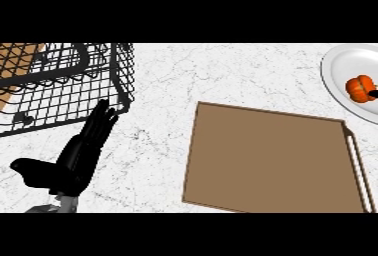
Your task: Pick the squash from the tray and place it in the plate
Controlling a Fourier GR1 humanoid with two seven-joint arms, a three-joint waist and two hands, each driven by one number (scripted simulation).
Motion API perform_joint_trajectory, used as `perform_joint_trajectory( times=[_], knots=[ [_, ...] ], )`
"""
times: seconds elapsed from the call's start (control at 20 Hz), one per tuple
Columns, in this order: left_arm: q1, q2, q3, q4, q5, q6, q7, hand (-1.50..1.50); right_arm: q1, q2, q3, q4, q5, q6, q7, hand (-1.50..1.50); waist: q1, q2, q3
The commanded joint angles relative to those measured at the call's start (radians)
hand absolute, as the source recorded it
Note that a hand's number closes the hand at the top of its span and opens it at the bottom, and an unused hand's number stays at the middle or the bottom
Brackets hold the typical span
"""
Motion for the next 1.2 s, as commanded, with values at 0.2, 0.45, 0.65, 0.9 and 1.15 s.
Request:
perform_joint_trajectory(
  times=[0.2,0.45,0.65,0.9,1.15],
  knots=[
    [0.083,0.012,-0.019,0.144,0.014,-0.004,0.083,0.00,0.027,-0.096,-0.052,0.115,-0.072,0.296,-0.074,-1.50,-0.043,0.016,-0.018],
    [0.089,0.005,-0.019,0.127,0.022,-0.006,0.084,0.00,0.073,-0.158,-0.030,0.153,-0.050,0.445,-0.138,-1.50,-0.050,0.015,-0.018],
    [0.082,-0.003,-0.024,0.110,0.012,0.012,0.100,0.00,0.112,-0.185,0.006,0.163,-0.006,0.480,-0.197,-1.50,-0.048,0.010,-0.018],
    [0.117,-0.006,-0.038,0.119,0.012,-0.004,0.084,0.00,0.156,-0.208,0.037,0.152,0.028,0.479,-0.254,-1.50,-0.050,0.009,-0.018],
    [0.103,0.003,0.002,0.142,0.027,-0.009,0.081,0.00,0.206,-0.228,0.044,0.159,0.032,0.492,-0.303,-1.50,-0.070,0.006,-0.019]
  ],
)
